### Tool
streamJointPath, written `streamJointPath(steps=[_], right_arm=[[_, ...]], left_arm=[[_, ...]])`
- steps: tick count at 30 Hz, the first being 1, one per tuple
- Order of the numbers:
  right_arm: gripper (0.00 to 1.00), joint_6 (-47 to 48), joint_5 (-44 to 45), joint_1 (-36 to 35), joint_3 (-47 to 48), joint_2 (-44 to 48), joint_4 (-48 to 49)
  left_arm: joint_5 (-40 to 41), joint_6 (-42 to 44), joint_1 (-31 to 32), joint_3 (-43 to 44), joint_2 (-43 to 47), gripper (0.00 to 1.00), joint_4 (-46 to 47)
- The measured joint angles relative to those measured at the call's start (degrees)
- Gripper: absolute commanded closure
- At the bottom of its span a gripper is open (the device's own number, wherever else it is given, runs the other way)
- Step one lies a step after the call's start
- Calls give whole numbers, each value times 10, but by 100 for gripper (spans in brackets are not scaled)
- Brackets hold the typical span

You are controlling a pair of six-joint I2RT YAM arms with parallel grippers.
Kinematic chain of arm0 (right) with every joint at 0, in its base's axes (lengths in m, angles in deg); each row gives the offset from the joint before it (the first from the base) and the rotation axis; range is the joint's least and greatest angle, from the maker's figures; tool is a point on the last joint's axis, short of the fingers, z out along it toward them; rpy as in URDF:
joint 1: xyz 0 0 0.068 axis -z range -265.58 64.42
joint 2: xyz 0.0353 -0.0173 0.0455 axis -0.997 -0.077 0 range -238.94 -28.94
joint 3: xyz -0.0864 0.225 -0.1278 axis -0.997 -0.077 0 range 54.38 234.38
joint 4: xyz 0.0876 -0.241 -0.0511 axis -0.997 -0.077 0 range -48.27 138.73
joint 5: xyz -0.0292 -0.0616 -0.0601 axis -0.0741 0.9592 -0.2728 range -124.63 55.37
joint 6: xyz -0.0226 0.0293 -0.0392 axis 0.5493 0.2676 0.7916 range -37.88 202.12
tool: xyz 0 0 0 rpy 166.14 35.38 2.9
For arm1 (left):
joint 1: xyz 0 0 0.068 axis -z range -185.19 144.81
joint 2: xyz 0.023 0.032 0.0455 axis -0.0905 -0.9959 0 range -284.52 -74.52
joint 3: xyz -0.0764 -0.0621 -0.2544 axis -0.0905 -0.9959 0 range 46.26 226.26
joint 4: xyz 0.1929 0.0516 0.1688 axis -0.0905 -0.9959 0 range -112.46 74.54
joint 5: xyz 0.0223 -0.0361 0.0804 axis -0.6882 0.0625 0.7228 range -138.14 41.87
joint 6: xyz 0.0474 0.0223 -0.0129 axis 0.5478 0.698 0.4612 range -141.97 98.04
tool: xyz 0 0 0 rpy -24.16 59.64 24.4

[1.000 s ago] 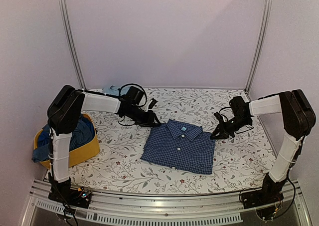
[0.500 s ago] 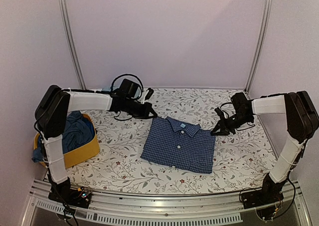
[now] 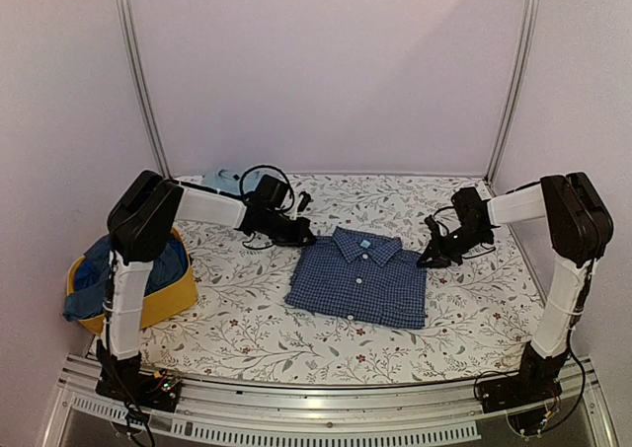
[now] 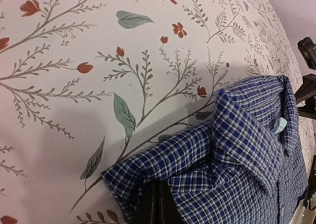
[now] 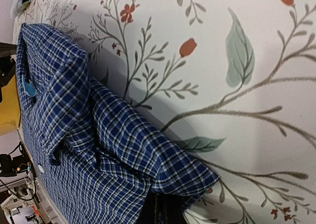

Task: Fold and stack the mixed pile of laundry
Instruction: Adjust the square-folded shirt at the center of the board, then pick up the square-folded shirt from the center of the board.

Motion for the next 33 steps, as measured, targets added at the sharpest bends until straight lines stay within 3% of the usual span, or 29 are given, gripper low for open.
streamJointPath(steps=[3, 4, 6, 9, 10, 13, 17, 22, 27, 33], right_arm=[[100, -4, 10, 2, 28, -17, 4], [96, -5, 17, 1, 41, -24, 3], [79, -5, 33, 1, 71, -41, -2], [50, -5, 58, 1, 116, -56, -15], [44, -1, 74, 0, 130, -57, -22], [37, 11, 108, 2, 184, -57, -55], [38, 23, 118, 2, 248, -40, -82], [39, 36, 110, -30, 257, 44, -94], [45, 44, 111, -183, 228, 107, -66], [56, 43, 124, -357, 208, 52, -48]], left_arm=[[4, -2, -1, 24, -36, 100, -2], [9, -2, -1, 33, -39, 91, -6], [19, -1, -2, 42, -39, 53, -11], [38, 2, -4, 46, -31, 5, -19], [44, 3, -4, 45, -24, 1, -24], [72, 7, -9, 20, 26, 0, -36], [89, 5, -22, -16, 135, 0, -30], [77, -22, -47, -57, 243, 0, -10], [26, -67, -85, -144, 293, 0, 1], [17, -98, -96, -233, 331, 0, -25]])
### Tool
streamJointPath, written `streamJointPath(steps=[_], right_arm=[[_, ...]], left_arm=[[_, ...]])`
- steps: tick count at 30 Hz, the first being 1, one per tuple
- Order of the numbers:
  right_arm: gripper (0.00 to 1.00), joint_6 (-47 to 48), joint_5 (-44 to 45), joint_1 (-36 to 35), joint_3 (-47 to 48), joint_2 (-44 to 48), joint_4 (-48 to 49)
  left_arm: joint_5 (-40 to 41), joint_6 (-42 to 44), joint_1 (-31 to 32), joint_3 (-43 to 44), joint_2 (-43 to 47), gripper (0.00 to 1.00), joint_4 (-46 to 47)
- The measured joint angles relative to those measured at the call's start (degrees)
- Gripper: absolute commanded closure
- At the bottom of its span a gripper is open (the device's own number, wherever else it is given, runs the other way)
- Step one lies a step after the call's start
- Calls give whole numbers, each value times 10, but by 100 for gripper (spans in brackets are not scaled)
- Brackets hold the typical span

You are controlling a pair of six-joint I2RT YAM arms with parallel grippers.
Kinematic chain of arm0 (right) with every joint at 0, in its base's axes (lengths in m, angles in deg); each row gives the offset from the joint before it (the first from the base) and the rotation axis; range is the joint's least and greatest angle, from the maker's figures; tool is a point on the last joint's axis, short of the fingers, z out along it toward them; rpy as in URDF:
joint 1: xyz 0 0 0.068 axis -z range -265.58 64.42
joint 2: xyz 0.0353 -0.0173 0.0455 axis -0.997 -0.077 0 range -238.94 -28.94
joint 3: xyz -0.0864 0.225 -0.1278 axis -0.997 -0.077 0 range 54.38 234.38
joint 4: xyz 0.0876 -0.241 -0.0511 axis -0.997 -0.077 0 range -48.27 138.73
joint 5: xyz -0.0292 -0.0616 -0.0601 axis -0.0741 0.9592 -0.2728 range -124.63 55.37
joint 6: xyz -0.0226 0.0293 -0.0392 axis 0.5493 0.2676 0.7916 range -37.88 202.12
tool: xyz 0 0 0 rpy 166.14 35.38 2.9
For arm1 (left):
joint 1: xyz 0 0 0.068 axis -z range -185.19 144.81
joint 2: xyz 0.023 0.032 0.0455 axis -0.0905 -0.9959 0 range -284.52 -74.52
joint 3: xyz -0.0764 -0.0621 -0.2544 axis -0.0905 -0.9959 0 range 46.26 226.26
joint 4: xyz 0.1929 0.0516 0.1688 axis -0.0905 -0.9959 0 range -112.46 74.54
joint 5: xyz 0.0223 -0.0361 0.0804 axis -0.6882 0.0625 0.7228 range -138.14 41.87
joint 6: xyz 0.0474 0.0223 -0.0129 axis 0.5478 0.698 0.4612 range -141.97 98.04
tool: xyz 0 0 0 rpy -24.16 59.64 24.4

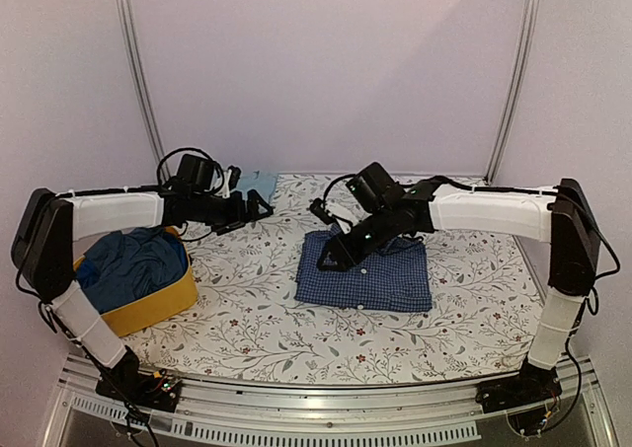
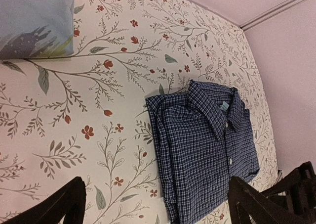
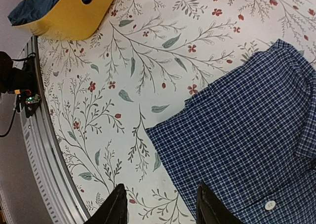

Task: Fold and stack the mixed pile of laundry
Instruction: Pick up the square-folded shirt from the center of the board.

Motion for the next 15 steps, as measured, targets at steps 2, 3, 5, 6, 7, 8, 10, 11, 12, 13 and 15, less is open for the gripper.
streamJointPath(steps=[2, 3, 5, 6, 7, 8, 10, 11, 12, 13, 15], right_arm=[[58, 1, 14, -32, 7, -38, 0], [59, 2, 19, -43, 12, -57, 0], [61, 4, 34, -64, 27, -91, -2], [62, 5, 41, -75, 37, -109, -5], [63, 6, 48, -84, 47, -126, -6], [63, 8, 53, -90, 55, -137, -8], [63, 10, 68, -102, 77, -162, -12], [63, 10, 75, -106, 85, -169, -14], [63, 10, 82, -110, 95, -179, -15], [64, 11, 88, -112, 102, -185, -15], [65, 14, 105, -113, 118, -200, -19]], left_arm=[[1, -9, 0, -16, 13, 0, -4], [1, -14, 0, -25, 22, 0, -6], [4, -22, 0, -38, 38, 0, -9], [6, -26, -1, -45, 45, 0, -10], [6, -30, -1, -50, 51, 0, -11], [7, -33, -1, -54, 56, 0, -11], [8, -39, -2, -62, 63, 0, -12], [9, -40, -2, -65, 65, 0, -12], [9, -43, -2, -68, 68, 0, -12], [10, -43, -2, -71, 70, 0, -12], [10, -46, -2, -76, 72, 0, -13]])
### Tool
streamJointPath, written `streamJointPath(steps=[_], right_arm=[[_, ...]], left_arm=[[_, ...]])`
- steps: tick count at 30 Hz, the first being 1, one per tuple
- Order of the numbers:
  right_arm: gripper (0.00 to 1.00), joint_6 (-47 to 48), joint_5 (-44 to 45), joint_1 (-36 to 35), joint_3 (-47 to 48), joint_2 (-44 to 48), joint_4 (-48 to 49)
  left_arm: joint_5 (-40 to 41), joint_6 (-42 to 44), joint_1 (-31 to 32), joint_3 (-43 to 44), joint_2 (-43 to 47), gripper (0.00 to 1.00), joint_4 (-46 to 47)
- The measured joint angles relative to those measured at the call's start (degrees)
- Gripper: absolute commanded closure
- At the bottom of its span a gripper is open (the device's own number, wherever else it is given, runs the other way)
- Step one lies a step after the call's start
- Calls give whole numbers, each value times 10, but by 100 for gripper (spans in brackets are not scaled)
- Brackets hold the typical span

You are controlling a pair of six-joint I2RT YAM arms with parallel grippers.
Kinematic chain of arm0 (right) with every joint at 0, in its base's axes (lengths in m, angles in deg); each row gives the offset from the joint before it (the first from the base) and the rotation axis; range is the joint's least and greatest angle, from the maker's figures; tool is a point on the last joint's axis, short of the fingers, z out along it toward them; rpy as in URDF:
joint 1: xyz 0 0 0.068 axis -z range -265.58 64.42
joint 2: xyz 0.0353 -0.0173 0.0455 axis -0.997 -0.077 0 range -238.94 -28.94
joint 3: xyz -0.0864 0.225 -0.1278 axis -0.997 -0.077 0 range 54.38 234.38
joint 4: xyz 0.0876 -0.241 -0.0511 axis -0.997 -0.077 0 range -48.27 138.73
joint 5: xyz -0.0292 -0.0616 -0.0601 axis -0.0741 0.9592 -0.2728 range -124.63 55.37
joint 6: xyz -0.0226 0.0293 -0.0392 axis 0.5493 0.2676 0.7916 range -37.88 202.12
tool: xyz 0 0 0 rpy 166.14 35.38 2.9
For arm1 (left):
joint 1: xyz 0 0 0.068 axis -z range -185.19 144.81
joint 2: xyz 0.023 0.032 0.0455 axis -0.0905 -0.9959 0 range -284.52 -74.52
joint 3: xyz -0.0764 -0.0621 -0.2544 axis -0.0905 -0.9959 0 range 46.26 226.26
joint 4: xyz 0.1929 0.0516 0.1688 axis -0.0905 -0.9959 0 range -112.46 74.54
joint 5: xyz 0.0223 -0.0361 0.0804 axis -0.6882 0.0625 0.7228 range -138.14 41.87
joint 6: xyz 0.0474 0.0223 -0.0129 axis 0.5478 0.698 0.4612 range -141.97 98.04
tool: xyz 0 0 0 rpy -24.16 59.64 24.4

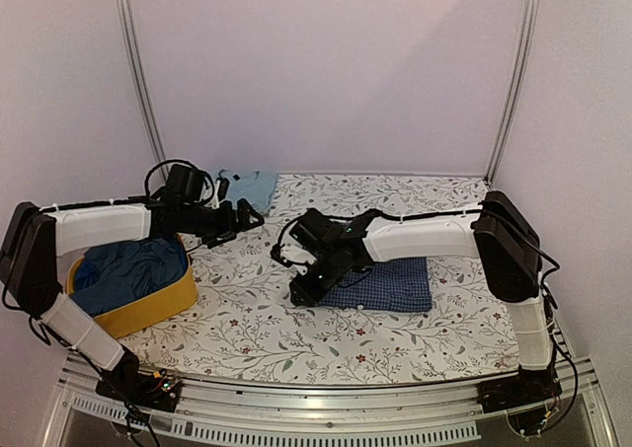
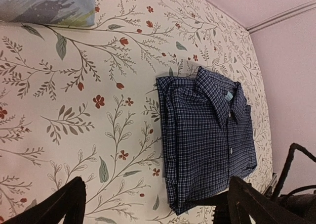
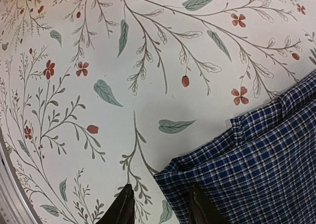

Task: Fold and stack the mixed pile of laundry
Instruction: Pick up the square-folded shirt from the center of the board.

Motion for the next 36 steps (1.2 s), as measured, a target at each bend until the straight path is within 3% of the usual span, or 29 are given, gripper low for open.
streamJointPath(steps=[3, 10, 16, 25, 36], right_arm=[[71, 8, 22, -5, 11, -17, -4], [99, 27, 72, -21, 22, -42, -9], [100, 28, 77, -15, -5, -24, 12], [100, -14, -19, 53, -141, 120, 125], [100, -33, -59, 61, -145, 132, 183]], left_arm=[[2, -1, 0, -8, 2, 0, -1], [5, -10, 0, -19, 1, 0, 3], [-16, -33, 0, -50, -11, 2, 33], [-63, -96, 12, -59, -78, 4, 103], [-108, -188, 69, 40, -210, 0, 186]])
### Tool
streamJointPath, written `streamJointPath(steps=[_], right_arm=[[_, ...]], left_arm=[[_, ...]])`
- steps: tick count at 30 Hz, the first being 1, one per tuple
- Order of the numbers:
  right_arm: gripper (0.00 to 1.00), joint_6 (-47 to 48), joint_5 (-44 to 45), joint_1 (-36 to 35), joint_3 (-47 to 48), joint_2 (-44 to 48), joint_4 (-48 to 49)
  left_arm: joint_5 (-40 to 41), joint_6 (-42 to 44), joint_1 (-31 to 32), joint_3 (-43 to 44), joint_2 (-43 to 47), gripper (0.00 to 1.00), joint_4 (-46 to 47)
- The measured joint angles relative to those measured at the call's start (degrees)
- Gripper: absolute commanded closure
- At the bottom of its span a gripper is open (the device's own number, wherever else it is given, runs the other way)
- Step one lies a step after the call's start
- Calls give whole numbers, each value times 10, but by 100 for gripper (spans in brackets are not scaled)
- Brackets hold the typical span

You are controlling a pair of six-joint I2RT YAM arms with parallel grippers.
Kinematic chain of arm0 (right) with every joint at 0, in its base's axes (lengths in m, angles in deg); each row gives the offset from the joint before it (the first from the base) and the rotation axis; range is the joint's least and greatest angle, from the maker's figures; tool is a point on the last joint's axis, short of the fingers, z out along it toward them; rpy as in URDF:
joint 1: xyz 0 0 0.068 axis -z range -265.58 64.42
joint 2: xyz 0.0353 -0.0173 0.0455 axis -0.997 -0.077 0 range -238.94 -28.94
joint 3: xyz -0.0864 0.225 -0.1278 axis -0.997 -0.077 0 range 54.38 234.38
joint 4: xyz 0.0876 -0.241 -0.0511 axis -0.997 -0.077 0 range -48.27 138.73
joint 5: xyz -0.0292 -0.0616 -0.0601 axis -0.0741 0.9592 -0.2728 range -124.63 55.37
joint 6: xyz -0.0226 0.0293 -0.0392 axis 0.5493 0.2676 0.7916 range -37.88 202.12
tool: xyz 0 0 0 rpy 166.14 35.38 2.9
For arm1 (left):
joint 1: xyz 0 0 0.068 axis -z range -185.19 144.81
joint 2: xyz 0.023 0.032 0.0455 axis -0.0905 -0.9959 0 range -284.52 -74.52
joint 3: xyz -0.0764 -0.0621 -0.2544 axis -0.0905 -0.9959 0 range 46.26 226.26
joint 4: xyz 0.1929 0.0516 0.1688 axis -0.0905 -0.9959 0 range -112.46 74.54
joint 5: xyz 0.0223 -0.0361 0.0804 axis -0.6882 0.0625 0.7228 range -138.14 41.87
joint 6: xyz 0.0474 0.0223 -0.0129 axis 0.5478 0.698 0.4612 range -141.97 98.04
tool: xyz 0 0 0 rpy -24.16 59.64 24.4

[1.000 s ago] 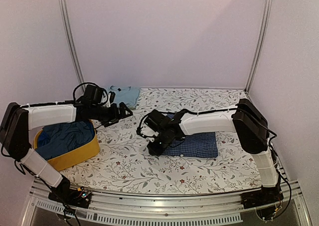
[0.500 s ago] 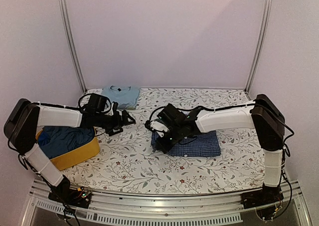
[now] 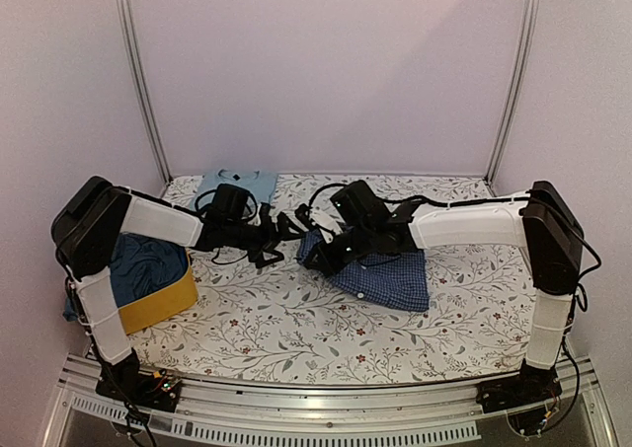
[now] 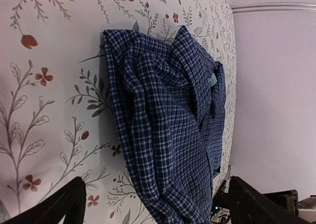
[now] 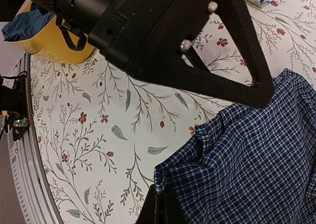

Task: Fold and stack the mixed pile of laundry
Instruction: Pick up the square-folded shirt from the center of the board, then pass from the right arm to the left

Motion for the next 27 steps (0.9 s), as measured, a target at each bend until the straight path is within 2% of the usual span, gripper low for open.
streamJointPath(steps=[3, 7, 14, 16, 17, 18, 19, 22, 27], right_arm=[[100, 0, 0, 0, 0, -2, 4], [100, 0, -2, 0, 10, -11, 4], [100, 0, -4, 0, 35, -40, 4], [100, 0, -4, 0, 38, -47, 4], [99, 0, -4, 0, 38, -49, 3], [96, 0, -5, 0, 38, -50, 3], [91, 0, -5, 0, 38, -50, 3], [73, 3, -5, 0, 38, -50, 3], [61, 1, 10, 2, 25, -30, 2]], left_arm=[[-10, -28, 12, 9, -25, 4, 19], [-25, -57, 26, 16, -58, 29, 38], [-60, -82, 43, 44, -113, 57, 74], [-63, -82, 46, 50, -118, 72, 75], [-66, -76, 47, 52, -119, 83, 75], [-66, -78, 47, 55, -119, 95, 75], [-64, -71, 47, 59, -119, 100, 71], [-55, -28, 46, 95, -119, 100, 24], [18, 98, 45, 230, -141, 100, -155]])
